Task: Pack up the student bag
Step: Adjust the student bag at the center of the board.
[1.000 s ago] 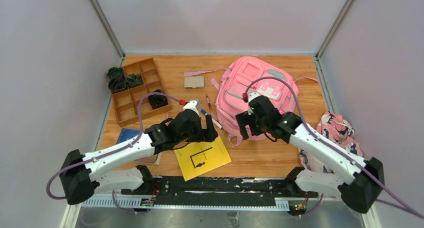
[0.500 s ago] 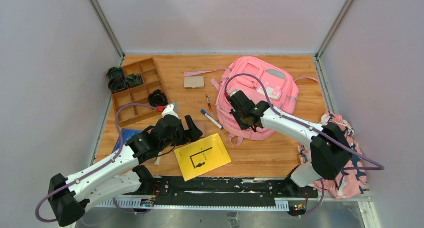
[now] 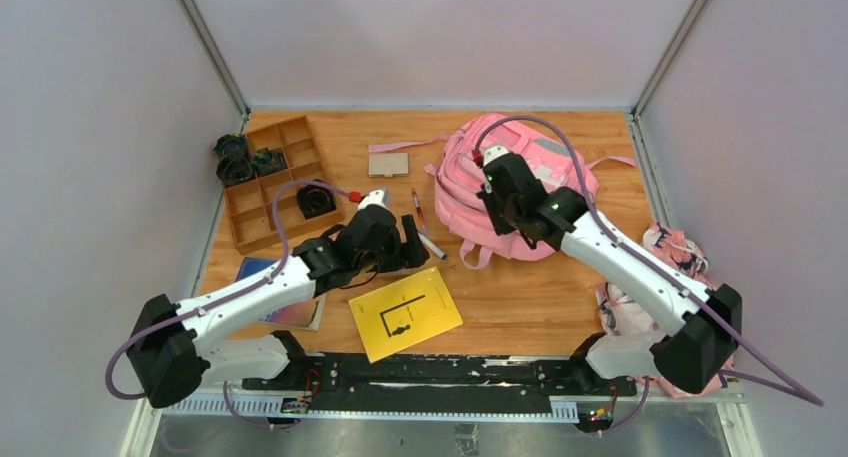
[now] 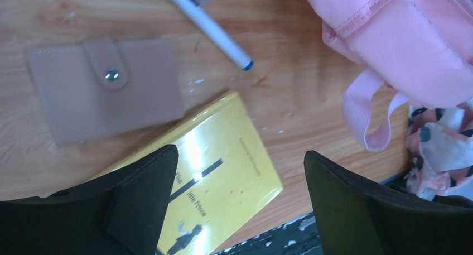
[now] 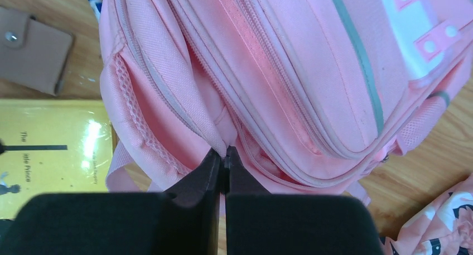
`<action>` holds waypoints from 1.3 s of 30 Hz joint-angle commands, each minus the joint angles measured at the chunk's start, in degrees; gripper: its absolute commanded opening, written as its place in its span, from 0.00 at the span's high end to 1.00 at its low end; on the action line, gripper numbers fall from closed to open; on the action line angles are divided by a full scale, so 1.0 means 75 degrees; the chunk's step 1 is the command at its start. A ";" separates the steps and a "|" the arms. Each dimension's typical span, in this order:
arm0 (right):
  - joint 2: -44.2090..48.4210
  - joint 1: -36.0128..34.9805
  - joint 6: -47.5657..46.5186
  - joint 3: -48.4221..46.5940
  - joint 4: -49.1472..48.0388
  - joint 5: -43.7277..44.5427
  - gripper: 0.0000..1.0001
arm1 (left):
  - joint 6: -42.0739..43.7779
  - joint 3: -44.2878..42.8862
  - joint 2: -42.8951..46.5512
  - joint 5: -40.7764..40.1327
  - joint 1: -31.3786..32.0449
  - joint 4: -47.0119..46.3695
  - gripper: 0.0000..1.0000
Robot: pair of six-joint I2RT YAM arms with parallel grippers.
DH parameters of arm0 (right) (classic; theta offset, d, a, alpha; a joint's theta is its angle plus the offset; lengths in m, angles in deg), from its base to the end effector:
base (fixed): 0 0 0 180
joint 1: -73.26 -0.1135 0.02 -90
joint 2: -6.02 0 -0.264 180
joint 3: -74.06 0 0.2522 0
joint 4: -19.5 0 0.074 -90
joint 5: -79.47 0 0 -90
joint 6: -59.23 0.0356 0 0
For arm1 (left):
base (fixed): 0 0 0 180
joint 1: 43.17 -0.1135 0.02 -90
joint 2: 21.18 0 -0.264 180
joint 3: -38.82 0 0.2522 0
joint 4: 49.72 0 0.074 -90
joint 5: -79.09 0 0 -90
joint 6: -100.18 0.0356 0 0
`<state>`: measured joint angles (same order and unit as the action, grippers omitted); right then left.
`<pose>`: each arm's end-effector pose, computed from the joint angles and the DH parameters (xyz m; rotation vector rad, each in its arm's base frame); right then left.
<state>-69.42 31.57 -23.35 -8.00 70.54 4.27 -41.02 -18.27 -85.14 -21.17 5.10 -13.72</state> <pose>0.2163 0.1805 0.3222 -0.5611 2.2487 0.1307 0.1608 -0.1707 0.2464 -0.1553 2.3964 -0.6594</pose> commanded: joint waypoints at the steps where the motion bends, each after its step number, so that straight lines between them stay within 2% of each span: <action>1: 0.0524 0.0205 -0.0057 -0.0584 0.0181 -0.0428 1.00 | 0.0127 -0.0655 -0.0623 0.0190 0.0044 -0.1079 0.11; 9: -0.0258 0.0659 0.0244 -0.0255 0.0333 -0.1313 0.99 | -0.0124 -0.1019 -0.1423 0.0875 0.0009 -0.1878 0.08; 13: -0.0611 0.1338 0.0754 0.0598 -0.0384 -0.1979 0.98 | -0.0152 -0.0756 -0.1422 0.0927 0.0009 -0.1908 0.08; 17: -0.0874 0.1505 0.0790 0.0803 -0.0633 -0.2738 0.85 | -0.0104 -0.0632 -0.1351 0.0828 0.0009 -0.1655 0.08; 20: -0.0981 0.1519 0.0743 0.0820 -0.0681 -0.2829 0.75 | -0.0099 -0.0553 -0.1330 0.0809 0.0009 -0.1682 0.07; 26: -0.0853 0.1519 0.0942 0.0783 -0.0664 -0.2696 0.70 | -0.0076 -0.0585 -0.1509 0.0984 0.0009 -0.1739 0.06; 27: -0.0754 0.1516 0.0948 0.0820 -0.0729 -0.2656 0.77 | -0.0085 -0.0577 -0.1547 0.0992 0.0006 -0.1740 0.06; 28: -0.0677 0.1516 0.0949 0.0850 -0.0759 -0.2605 0.91 | -0.0097 -0.0571 -0.1571 0.1002 0.0009 -0.1753 0.05; 29: -0.0591 0.1516 0.0968 0.0849 -0.0763 -0.2528 0.99 | -0.0109 -0.0563 -0.1592 0.1005 0.0009 -0.1777 0.05; 39: 0.0605 0.1791 0.1205 -0.0054 -0.0558 -0.2444 1.00 | -0.0185 -0.0953 -0.2004 0.1126 0.0009 -0.1749 0.01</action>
<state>-70.39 42.76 -16.82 -2.84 66.73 -14.50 -42.38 -22.88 -98.95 -13.56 5.12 -25.65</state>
